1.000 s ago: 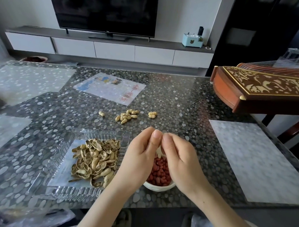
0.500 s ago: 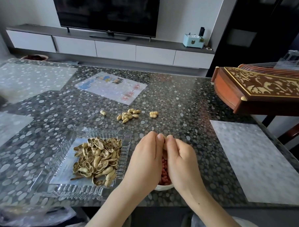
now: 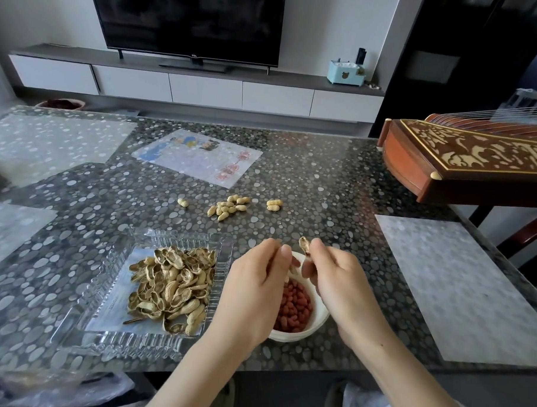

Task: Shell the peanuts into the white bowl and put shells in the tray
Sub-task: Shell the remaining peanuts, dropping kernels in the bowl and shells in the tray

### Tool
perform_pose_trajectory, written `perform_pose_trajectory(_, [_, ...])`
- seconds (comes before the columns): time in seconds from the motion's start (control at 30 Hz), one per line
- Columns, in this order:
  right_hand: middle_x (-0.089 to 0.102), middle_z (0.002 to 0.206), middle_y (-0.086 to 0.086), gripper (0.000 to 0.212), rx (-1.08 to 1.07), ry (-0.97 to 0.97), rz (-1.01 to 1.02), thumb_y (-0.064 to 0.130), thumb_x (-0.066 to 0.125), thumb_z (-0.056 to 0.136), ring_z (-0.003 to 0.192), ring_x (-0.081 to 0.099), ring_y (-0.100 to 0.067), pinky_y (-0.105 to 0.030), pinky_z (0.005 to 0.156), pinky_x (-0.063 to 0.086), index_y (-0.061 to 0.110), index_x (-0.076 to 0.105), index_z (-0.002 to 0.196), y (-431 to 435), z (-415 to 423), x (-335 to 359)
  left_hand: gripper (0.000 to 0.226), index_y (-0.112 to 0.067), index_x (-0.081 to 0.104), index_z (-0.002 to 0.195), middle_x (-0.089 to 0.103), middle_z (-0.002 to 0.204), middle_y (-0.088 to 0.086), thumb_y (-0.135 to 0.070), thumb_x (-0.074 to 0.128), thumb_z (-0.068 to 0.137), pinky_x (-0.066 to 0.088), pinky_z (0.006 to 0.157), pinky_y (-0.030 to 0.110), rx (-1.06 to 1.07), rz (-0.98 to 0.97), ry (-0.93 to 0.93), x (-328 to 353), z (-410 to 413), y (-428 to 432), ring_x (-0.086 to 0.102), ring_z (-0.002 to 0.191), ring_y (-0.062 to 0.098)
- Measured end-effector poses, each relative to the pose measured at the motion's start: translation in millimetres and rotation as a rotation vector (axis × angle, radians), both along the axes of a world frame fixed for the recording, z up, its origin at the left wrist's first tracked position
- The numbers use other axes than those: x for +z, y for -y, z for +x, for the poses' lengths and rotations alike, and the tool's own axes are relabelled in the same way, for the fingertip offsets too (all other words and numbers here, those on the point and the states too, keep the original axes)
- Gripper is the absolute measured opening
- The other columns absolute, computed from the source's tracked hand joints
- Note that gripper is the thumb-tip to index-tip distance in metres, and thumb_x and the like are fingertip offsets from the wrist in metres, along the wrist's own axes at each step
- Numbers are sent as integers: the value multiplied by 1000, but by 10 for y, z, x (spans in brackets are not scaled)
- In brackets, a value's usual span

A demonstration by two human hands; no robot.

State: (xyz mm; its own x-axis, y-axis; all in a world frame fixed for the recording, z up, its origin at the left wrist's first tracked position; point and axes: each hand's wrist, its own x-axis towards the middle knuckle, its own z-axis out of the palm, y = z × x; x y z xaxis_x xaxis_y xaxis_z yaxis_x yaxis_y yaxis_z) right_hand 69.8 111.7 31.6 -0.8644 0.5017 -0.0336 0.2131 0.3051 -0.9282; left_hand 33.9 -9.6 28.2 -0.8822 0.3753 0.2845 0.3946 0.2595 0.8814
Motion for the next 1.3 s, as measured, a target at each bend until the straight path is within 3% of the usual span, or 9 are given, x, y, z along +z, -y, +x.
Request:
perform_pose_trajectory(0.17, [40,46,6,53,96,38,253,40,40,98,43,38,-4,-20,45,29,0,60,69,-97,47,11,36,-19,57,64,58,59,-5,-38,49,94,36,52,16,24,-130,-23,-28,-109,106,51,56,5])
perform_pose_trajectory(0.27, [37,44,4,52,107,-4,432,43,43,96,43,37,-8,-22,45,27,2,62,72,-115,55,-26,40,-12,61,67,64,63,4,-42,52,90,42,53,28,79,-212,-32,-50,-164,109,55,56,15])
perform_pose_trajectory(0.33, [39,46,3,52,106,-25,426,43,44,96,44,38,-9,-25,47,29,1,62,72,-130,47,-42,40,-11,59,64,63,60,5,-41,55,89,42,52,34,109,-235,-19,-55,-196,99,53,52,18])
perform_pose_trajectory(0.53, [46,44,10,46,126,-92,314,41,48,94,44,43,-6,-19,46,32,5,63,69,-123,7,-70,40,-12,60,57,53,42,-3,-35,59,89,24,37,15,173,-158,103,-7,-333,267,29,33,6])
perform_pose_trajectory(0.73, [72,79,4,32,309,-189,391,49,50,90,75,65,-10,-34,68,52,26,72,85,181,-156,-114,42,1,64,70,46,47,1,-36,58,90,28,46,22,416,-247,186,-34,-668,737,33,39,13])
perform_pose_trajectory(0.9, [58,62,10,33,461,-206,632,48,54,92,58,53,-10,-20,53,38,19,69,85,471,-398,-159,43,-12,41,55,39,47,0,-32,58,89,27,49,22,466,-419,218,-106,-801,974,33,44,18])
perform_pose_trajectory(1.03, [69,95,6,36,580,-131,815,47,49,94,85,62,-12,-24,68,44,20,68,107,666,-572,-138,45,-13,37,54,40,48,0,-33,55,91,28,50,24,490,-454,200,-121,-841,1044,36,46,19])
perform_pose_trajectory(1.17, [70,96,1,27,427,-70,853,28,45,100,87,64,-17,-36,79,52,16,69,104,481,-905,-171,39,-11,43,61,49,55,4,-33,52,92,35,53,27,519,-425,172,-127,-879,1067,48,52,23])
perform_pose_trajectory(1.3, [64,114,-8,23,158,193,880,14,47,97,102,59,-29,-34,82,46,14,67,108,-88,-1487,-328,35,-10,47,65,55,60,6,-31,50,93,35,52,26,550,-374,136,-108,-919,1053,47,52,20])
